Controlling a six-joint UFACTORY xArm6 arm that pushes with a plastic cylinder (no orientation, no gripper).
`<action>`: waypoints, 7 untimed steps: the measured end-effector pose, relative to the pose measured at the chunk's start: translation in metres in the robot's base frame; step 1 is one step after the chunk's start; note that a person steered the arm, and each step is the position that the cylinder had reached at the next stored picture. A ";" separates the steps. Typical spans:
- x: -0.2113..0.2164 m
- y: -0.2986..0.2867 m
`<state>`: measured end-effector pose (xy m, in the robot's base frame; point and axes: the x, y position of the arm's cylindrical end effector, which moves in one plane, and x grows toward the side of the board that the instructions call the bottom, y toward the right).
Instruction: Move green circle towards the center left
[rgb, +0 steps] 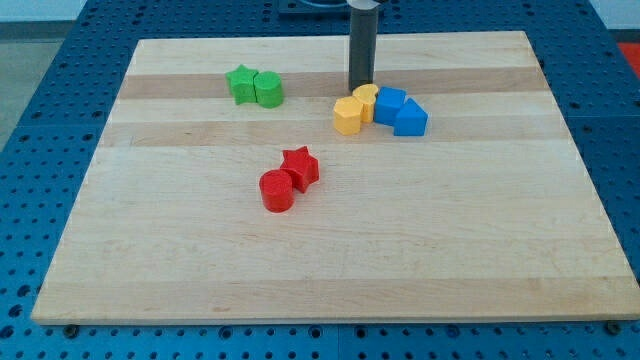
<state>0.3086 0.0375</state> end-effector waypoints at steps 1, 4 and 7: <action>0.000 0.000; -0.018 -0.055; -0.010 -0.106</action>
<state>0.2982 -0.0682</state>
